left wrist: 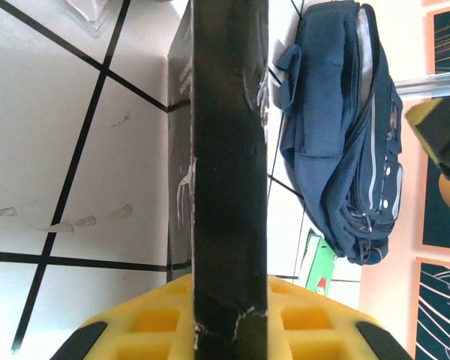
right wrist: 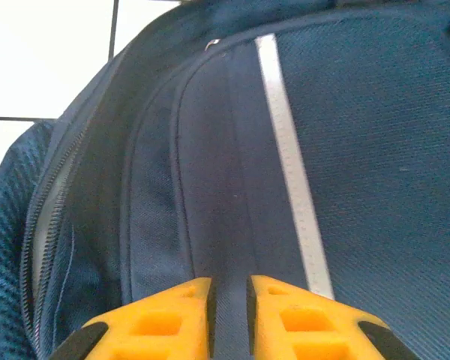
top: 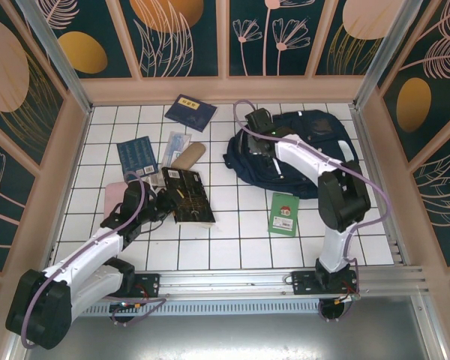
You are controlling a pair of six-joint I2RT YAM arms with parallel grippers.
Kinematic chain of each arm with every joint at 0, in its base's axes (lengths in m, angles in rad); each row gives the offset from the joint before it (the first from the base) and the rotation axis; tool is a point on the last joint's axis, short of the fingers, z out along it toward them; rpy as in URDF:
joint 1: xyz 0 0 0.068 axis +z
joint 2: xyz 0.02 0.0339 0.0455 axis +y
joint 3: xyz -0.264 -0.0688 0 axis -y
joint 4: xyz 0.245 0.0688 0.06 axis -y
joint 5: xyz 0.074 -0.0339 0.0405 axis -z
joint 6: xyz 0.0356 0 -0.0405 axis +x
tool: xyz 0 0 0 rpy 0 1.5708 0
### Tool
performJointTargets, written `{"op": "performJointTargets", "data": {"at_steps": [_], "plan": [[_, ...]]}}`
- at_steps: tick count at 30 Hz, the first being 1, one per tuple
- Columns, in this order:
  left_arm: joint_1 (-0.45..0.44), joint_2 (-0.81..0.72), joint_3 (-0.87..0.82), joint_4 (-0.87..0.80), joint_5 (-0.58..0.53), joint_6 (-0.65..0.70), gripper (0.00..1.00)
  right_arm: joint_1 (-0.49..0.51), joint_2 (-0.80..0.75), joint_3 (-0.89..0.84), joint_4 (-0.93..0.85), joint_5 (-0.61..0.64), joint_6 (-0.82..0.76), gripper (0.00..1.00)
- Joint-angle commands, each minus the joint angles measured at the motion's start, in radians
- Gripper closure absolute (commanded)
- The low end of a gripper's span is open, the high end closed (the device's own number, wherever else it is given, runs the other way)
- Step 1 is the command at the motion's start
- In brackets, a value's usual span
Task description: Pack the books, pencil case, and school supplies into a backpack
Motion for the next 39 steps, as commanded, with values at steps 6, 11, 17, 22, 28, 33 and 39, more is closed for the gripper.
{"op": "performJointTargets", "data": {"at_steps": [6, 11, 17, 22, 28, 33, 39], "plan": [[-0.004, -0.021, 0.044, 0.045, 0.011, 0.022, 0.91, -0.014, 0.1, 0.034, -0.052, -0.026, -0.022, 0.78], [-0.004, -0.01, 0.062, 0.046, 0.022, 0.031, 0.91, -0.021, 0.124, 0.031, -0.051, -0.009, -0.02, 0.78], [-0.004, 0.011, 0.084, 0.044, 0.03, 0.043, 0.91, -0.01, 0.081, 0.019, -0.042, -0.029, -0.01, 0.59], [-0.004, 0.022, 0.087, 0.05, 0.033, 0.047, 0.91, 0.024, 0.058, 0.046, -0.059, -0.016, -0.017, 0.58], [-0.004, 0.02, 0.083, 0.048, 0.033, 0.044, 0.91, 0.054, 0.066, 0.048, -0.062, 0.001, -0.009, 0.58], [-0.004, 0.012, 0.081, 0.043, 0.031, 0.044, 0.91, 0.052, 0.056, 0.054, -0.053, 0.0, -0.005, 0.59], [-0.004, 0.015, 0.081, 0.041, 0.036, 0.047, 0.91, 0.037, 0.108, 0.042, -0.072, 0.031, -0.003, 0.61]]}}
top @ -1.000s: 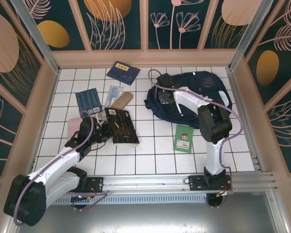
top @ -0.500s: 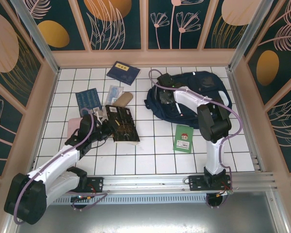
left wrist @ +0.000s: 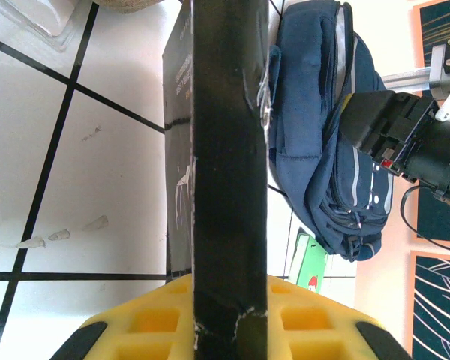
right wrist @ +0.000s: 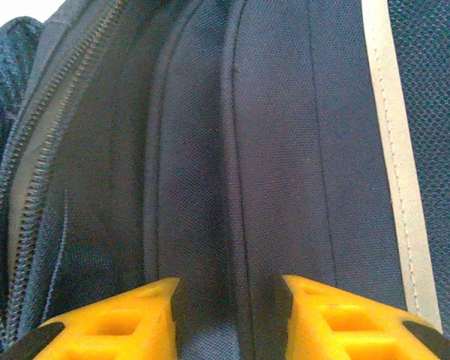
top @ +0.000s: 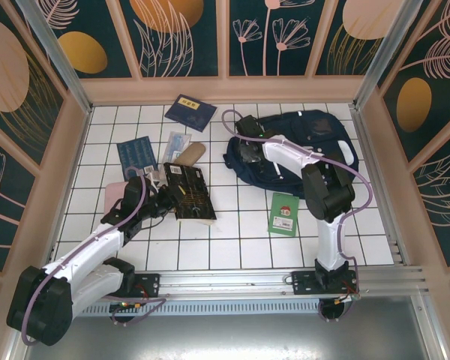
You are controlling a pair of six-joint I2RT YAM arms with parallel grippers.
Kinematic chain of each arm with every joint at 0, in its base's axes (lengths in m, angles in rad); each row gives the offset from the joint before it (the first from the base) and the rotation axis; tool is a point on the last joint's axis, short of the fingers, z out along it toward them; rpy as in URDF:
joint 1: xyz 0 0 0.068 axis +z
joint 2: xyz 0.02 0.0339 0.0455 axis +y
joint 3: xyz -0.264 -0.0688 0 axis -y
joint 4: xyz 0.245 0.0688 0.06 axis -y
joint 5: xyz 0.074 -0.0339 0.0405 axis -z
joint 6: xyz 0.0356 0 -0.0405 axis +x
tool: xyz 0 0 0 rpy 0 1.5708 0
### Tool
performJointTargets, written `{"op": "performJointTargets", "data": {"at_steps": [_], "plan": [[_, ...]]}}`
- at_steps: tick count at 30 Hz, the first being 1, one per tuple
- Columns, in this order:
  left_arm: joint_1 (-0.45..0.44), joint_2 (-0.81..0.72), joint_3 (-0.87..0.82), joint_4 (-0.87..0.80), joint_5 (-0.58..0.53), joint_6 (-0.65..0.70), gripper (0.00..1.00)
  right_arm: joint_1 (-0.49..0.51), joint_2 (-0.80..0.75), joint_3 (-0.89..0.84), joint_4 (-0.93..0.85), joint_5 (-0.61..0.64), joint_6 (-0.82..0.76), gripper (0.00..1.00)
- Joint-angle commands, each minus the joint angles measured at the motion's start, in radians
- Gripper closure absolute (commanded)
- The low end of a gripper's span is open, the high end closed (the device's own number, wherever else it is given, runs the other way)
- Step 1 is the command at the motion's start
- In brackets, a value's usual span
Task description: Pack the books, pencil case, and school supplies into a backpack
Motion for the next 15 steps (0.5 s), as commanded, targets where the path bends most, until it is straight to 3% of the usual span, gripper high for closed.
{"op": "performJointTargets", "data": {"at_steps": [1, 4, 7, 9, 12, 15], "plan": [[-0.005, -0.016, 0.038, 0.047, 0.022, 0.021, 0.91, -0.006, 0.013, -0.001, -0.028, 0.027, 0.003, 0.61], [-0.004, -0.022, 0.045, 0.048, 0.024, 0.019, 0.91, -0.006, 0.024, -0.025, -0.016, 0.039, -0.009, 0.63], [-0.004, -0.021, 0.058, 0.05, 0.03, 0.018, 0.92, -0.005, 0.029, -0.037, -0.014, 0.052, -0.013, 0.71], [-0.004, -0.02, 0.068, 0.059, 0.034, 0.016, 0.92, -0.019, 0.021, -0.044, -0.01, 0.049, -0.014, 0.8], [-0.004, -0.011, 0.095, 0.077, 0.038, 0.016, 0.93, -0.035, -0.002, -0.04, -0.018, 0.051, -0.013, 1.0], [-0.004, 0.007, 0.124, 0.111, 0.048, 0.011, 0.95, -0.033, -0.043, -0.02, -0.034, 0.05, -0.016, 1.0]]}}
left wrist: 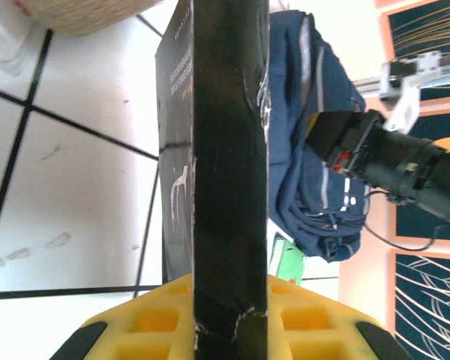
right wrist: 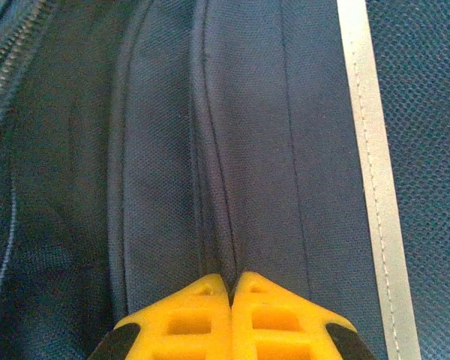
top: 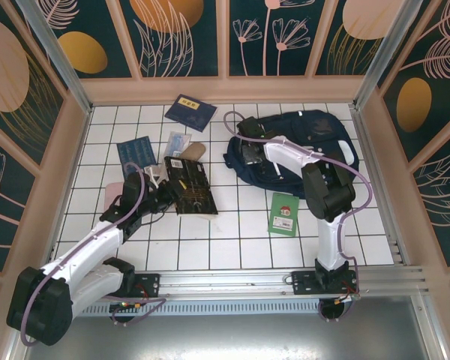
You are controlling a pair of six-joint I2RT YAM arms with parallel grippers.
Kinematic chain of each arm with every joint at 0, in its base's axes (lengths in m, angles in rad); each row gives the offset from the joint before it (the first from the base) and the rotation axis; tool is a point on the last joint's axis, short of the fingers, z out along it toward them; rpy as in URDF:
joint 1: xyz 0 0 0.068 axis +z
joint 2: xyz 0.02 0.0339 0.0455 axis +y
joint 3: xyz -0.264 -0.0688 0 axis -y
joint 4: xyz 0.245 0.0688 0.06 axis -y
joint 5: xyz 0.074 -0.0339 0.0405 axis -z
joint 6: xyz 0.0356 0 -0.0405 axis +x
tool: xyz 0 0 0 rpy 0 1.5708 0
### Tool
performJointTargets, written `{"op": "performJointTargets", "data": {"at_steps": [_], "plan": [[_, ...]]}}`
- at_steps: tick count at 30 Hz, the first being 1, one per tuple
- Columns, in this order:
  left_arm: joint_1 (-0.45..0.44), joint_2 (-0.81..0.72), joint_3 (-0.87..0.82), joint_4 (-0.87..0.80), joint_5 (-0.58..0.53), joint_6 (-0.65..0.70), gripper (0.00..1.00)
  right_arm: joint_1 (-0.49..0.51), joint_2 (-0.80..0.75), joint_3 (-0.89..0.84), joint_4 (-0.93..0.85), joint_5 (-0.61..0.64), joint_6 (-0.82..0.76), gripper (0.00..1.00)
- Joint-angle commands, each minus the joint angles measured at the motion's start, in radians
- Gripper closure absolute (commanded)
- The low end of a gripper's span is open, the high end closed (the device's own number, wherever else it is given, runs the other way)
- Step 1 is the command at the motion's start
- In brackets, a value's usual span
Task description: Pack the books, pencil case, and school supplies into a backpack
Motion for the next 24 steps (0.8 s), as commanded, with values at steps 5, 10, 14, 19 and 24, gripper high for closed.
{"op": "performJointTargets", "data": {"at_steps": [5, 10, 14, 19, 24], "plan": [[-0.004, 0.072, 0.122, 0.199, 0.058, -0.005, 1.0, -0.013, -0.132, 0.063, -0.08, 0.032, -0.017, 1.0], [-0.006, 0.178, 0.184, 0.315, 0.085, -0.032, 1.0, -0.012, -0.194, 0.169, -0.15, 0.016, -0.045, 1.0], [-0.015, 0.268, 0.24, 0.399, 0.095, -0.052, 1.0, -0.014, -0.22, 0.261, -0.217, 0.011, -0.055, 1.0], [-0.056, 0.412, 0.346, 0.464, 0.091, -0.061, 1.0, -0.021, -0.253, 0.362, -0.262, -0.02, -0.044, 1.0], [-0.119, 0.573, 0.453, 0.596, 0.075, -0.117, 1.0, -0.029, -0.284, 0.412, -0.274, -0.073, -0.025, 1.0]]}}
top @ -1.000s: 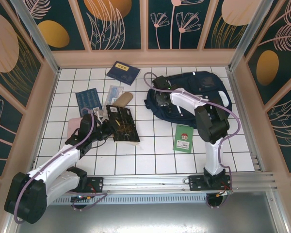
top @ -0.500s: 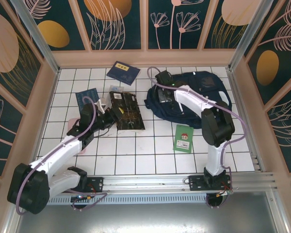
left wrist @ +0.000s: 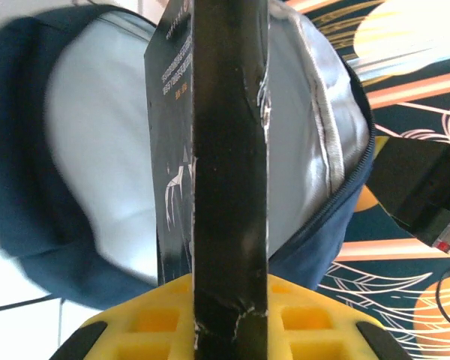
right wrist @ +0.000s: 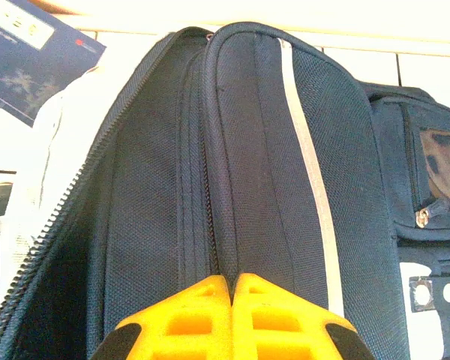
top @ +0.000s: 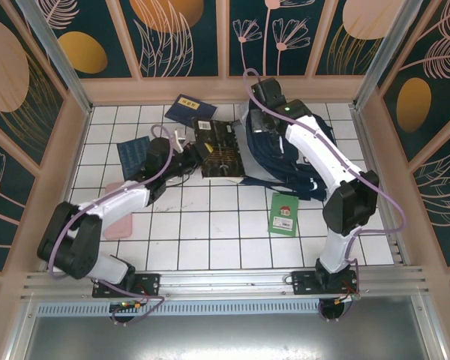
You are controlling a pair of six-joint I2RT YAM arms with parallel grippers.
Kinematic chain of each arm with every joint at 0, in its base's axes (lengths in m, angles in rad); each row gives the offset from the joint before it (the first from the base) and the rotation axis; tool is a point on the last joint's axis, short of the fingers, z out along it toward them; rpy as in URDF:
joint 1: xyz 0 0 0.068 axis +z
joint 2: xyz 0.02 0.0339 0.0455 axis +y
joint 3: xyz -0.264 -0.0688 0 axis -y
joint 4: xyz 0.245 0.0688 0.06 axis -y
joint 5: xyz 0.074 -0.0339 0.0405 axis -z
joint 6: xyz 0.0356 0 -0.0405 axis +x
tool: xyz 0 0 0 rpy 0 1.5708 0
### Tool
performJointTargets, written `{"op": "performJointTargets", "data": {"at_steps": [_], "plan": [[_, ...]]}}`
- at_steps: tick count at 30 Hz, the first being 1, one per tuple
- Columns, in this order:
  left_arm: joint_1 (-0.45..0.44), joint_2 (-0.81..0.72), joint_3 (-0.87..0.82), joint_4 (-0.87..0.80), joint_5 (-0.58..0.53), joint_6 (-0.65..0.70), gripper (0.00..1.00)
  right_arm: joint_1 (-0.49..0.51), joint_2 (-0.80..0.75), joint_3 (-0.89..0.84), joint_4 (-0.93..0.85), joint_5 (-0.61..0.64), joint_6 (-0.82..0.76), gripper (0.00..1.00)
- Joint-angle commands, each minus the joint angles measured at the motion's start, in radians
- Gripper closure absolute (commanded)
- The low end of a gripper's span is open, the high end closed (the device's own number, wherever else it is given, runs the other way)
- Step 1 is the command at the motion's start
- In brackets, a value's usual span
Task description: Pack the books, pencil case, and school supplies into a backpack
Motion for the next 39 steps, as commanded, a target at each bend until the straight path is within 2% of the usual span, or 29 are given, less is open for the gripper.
{"op": "performJointTargets", "data": {"at_steps": [1, 8, 14, 20, 27, 37, 39], "plan": [[-0.041, 0.087, 0.115, 0.205, 0.009, -0.043, 1.0, -0.007, -0.088, 0.061, 0.029, -0.058, 0.008, 1.0], [-0.117, 0.319, 0.294, 0.26, -0.018, -0.095, 1.0, -0.061, -0.157, 0.045, 0.083, -0.188, 0.072, 1.0], [-0.182, 0.477, 0.395, 0.331, -0.08, -0.129, 1.0, -0.083, -0.182, 0.039, 0.099, -0.238, 0.111, 1.0], [-0.217, 0.618, 0.557, 0.351, -0.089, -0.162, 1.0, -0.095, -0.198, 0.015, 0.124, -0.265, 0.14, 1.0], [-0.229, 0.758, 0.725, 0.217, -0.121, -0.158, 1.0, -0.099, -0.207, -0.01, 0.136, -0.266, 0.162, 1.0], [-0.277, 0.972, 1.087, -0.209, -0.189, -0.006, 1.0, -0.112, -0.215, -0.039, 0.148, -0.296, 0.175, 1.0], [-0.29, 1.001, 1.16, -0.291, -0.2, 0.024, 0.96, -0.115, -0.215, -0.046, 0.154, -0.301, 0.175, 1.0]]}}
